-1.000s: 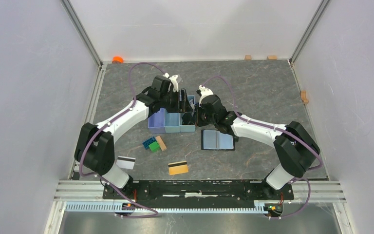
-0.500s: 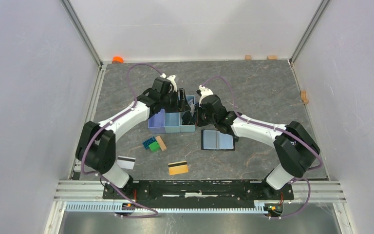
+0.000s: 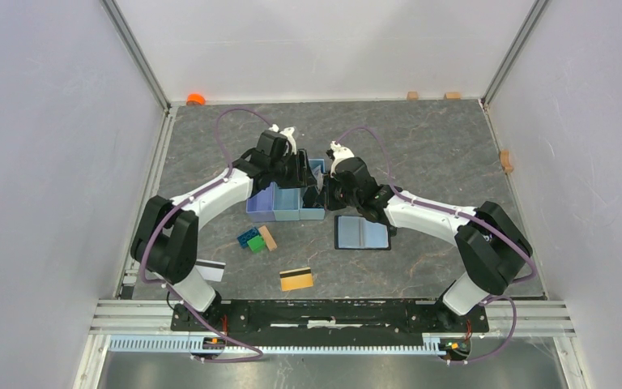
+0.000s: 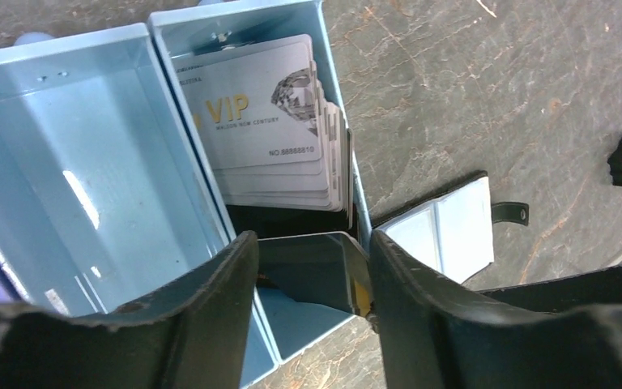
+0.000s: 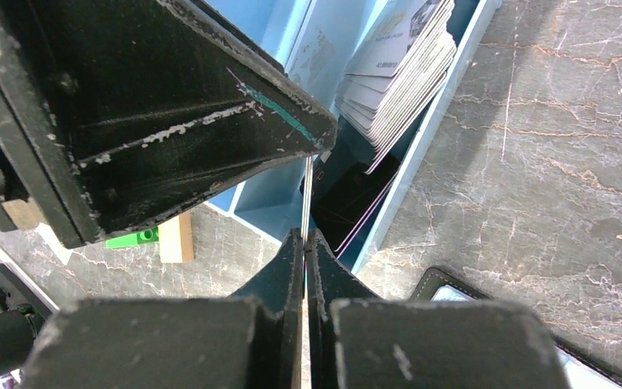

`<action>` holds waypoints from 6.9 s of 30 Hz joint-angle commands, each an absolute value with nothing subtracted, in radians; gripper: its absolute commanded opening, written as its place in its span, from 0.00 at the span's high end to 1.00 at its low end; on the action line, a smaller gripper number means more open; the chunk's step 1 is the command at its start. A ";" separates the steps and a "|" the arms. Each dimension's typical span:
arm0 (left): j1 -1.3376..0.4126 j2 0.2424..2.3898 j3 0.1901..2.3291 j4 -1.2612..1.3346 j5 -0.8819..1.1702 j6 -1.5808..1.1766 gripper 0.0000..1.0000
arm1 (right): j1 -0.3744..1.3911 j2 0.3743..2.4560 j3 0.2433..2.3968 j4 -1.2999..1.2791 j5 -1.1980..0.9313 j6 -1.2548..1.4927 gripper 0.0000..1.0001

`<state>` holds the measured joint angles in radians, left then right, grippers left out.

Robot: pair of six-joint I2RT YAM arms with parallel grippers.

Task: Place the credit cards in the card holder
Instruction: Pick up the credit card from the storage box, then insert the credit card into the card holder.

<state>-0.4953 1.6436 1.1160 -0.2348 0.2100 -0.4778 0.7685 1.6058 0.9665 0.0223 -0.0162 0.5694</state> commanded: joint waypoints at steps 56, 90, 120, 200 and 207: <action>-0.388 1.356 1.159 -0.366 0.644 -0.125 0.23 | 0.609 1.426 1.058 -0.022 -0.299 0.364 1.00; -0.370 1.309 1.019 -0.321 1.033 -0.032 0.76 | 0.548 1.519 1.301 -0.331 -0.958 0.010 1.00; -0.372 1.271 0.901 -0.013 0.872 -0.385 0.98 | 0.477 1.383 0.936 0.242 -0.831 0.367 0.12; -0.690 1.253 0.913 -0.221 0.198 -0.508 0.37 | 0.380 1.183 0.684 -0.142 -0.405 0.532 1.00; -0.920 1.455 0.991 -0.144 0.157 -0.626 0.37 | 0.239 1.111 0.516 -0.126 -0.500 0.557 1.00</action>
<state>-0.8360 1.3445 0.9245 -0.2001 0.2176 -0.5259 0.2966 1.1557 0.5728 -0.1169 -0.4438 0.5476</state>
